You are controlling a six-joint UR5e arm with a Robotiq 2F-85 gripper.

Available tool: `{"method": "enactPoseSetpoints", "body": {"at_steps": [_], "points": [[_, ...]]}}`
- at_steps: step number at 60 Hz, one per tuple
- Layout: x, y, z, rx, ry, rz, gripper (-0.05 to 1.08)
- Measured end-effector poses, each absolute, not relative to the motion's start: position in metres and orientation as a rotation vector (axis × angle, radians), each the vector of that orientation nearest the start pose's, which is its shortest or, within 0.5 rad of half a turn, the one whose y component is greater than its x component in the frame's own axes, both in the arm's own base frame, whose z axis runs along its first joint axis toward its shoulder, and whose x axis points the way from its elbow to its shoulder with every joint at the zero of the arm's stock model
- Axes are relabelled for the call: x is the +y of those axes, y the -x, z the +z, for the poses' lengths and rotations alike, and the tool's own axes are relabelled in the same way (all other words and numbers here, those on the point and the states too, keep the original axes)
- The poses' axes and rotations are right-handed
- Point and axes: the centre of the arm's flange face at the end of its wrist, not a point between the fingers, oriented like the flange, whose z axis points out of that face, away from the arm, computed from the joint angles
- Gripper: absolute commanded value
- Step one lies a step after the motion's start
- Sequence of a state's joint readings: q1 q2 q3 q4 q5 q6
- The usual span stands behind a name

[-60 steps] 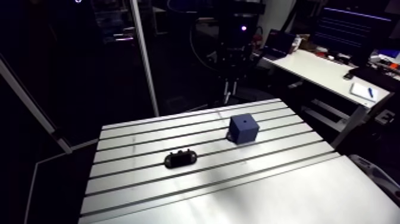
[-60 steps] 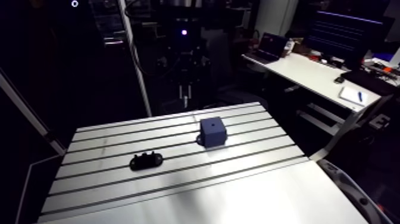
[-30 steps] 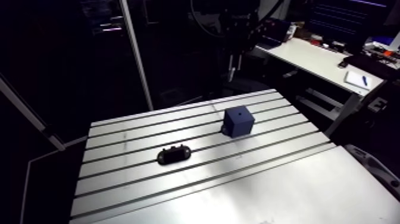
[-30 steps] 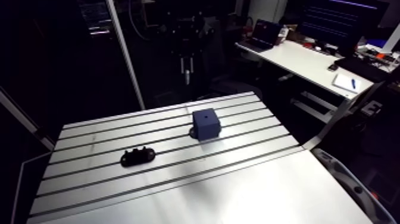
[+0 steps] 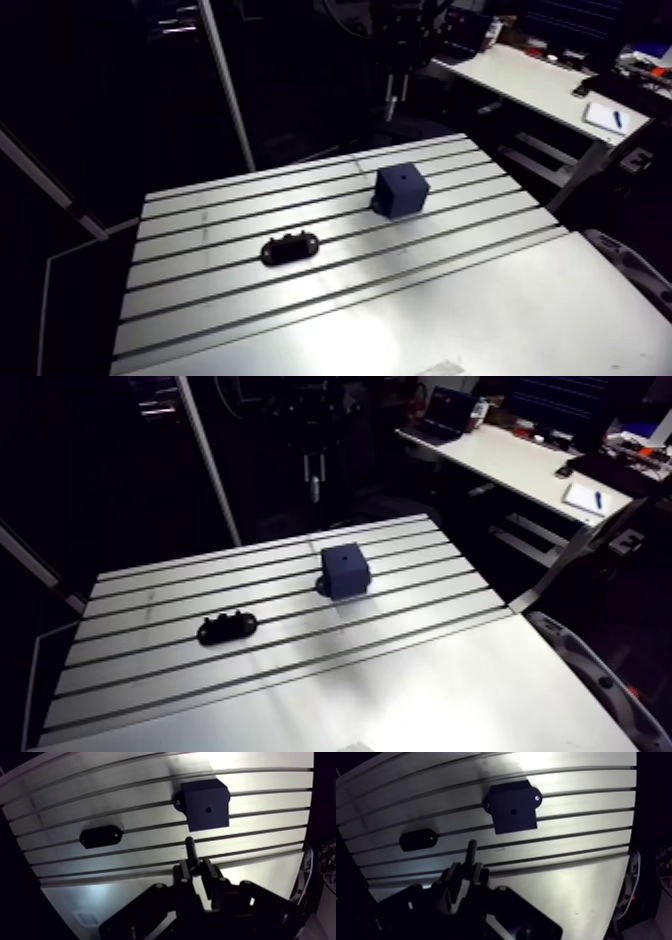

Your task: Pick up the M10 bolt and insert it into the hole until fully seated.

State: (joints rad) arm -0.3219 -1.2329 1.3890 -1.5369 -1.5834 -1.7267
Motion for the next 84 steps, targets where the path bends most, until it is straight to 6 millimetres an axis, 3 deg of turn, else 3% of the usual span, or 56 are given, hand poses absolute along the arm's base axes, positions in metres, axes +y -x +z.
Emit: {"method": "enactPoseSetpoints", "body": {"at_steps": [31,84], "points": [[0.079,0.645,0.357,2.852,-0.257,-0.044,1.08],[0.099,0.641,0.336,2.820,-0.302,-0.052,1.08]]}}
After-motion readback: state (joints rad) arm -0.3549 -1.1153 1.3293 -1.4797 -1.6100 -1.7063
